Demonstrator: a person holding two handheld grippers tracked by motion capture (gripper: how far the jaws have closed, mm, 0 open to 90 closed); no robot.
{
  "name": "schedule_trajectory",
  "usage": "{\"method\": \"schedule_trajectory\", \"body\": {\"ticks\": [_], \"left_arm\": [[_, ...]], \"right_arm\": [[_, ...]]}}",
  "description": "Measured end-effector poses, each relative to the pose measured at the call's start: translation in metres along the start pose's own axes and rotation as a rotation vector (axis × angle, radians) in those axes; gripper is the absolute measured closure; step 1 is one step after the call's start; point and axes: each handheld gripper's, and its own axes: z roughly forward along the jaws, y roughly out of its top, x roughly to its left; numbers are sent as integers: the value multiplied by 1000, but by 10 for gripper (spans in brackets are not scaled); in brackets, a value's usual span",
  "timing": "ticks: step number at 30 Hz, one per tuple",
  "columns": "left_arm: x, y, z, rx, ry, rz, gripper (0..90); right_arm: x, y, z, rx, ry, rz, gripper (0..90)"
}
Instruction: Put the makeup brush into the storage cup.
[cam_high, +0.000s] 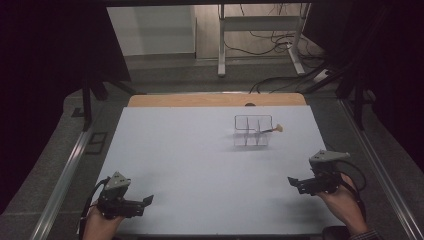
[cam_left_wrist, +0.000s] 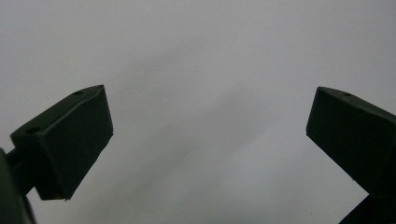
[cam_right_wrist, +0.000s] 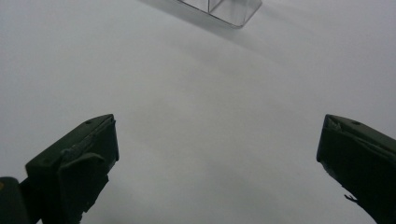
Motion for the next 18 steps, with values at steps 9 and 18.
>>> {"method": "schedule_trajectory", "body": {"ticks": [9, 18], "left_arm": [[0, 0, 0, 1, -2, 2, 10], [0, 0, 0, 1, -2, 3, 11]], "right_arm": [[0, -6, -6, 4, -9, 9, 0], [1, -13, -13, 5, -21, 18, 0]]}}
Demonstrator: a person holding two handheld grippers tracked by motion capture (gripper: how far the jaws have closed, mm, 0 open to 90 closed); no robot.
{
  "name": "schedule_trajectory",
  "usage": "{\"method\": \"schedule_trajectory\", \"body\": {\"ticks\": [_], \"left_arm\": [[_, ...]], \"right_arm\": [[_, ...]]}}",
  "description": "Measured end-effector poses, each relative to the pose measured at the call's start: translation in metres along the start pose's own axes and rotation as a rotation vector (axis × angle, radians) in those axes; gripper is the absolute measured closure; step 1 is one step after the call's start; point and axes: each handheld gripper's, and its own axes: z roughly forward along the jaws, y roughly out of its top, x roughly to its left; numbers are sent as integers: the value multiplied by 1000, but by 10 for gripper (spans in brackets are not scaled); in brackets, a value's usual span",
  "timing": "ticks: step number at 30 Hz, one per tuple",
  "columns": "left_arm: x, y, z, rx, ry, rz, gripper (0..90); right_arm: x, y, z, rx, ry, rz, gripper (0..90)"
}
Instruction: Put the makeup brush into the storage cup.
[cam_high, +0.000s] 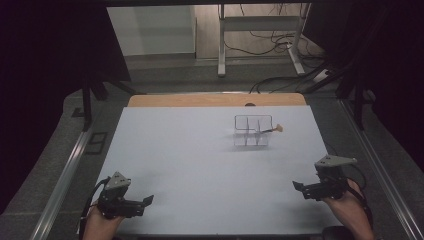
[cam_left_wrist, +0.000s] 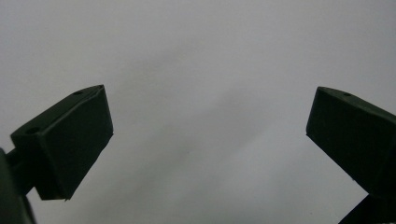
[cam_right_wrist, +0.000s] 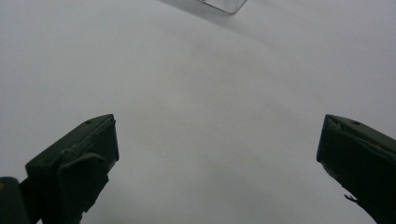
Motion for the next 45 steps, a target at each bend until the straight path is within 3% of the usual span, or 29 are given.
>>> {"method": "schedule_trajectory", "body": {"ticks": [22, 45], "left_arm": [[0, 0, 0, 0, -3, 2, 10], [-1, 0, 0, 1, -3, 7, 10]], "right_arm": [[-2, -17, -13, 14, -22, 20, 0], [-9, -36, -18, 68, -47, 40, 0]]}}
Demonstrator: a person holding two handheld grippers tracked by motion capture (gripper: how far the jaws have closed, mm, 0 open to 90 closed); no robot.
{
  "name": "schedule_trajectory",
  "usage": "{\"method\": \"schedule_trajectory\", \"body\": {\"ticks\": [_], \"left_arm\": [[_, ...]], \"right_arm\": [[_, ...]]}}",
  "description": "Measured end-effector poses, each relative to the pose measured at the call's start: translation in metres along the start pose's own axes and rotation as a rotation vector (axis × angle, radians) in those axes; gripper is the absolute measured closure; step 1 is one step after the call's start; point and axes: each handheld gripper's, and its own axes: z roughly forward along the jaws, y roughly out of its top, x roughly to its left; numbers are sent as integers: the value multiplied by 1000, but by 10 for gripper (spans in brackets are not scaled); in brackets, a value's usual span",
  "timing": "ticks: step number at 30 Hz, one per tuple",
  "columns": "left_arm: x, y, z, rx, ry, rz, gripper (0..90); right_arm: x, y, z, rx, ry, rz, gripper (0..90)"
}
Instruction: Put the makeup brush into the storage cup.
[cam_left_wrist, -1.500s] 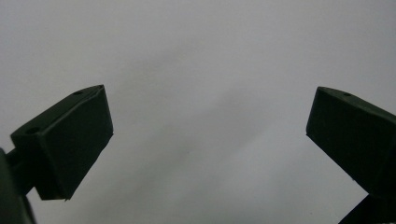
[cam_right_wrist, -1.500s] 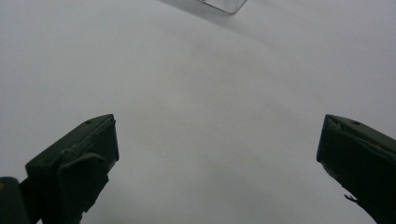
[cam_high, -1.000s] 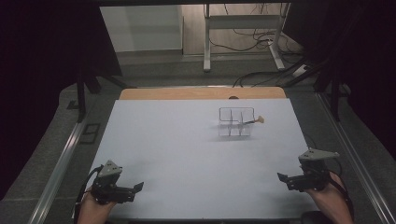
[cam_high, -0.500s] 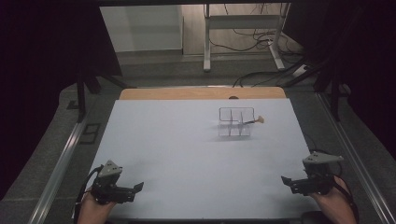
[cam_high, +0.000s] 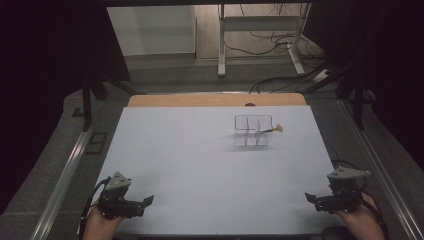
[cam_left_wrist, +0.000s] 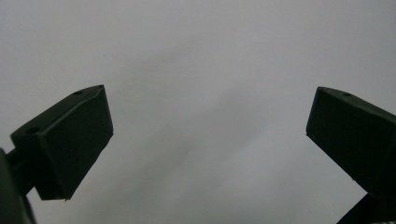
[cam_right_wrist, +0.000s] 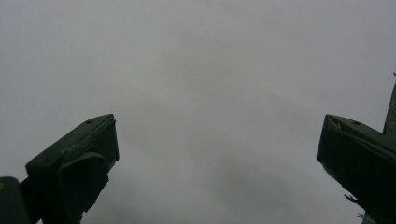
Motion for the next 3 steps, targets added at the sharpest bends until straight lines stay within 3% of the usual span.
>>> {"method": "schedule_trajectory", "body": {"ticks": [3], "left_arm": [[0, 1, 1, 1, 0, 1, 11]], "right_arm": [[-1, -1, 1, 7, 0, -1, 0]]}}
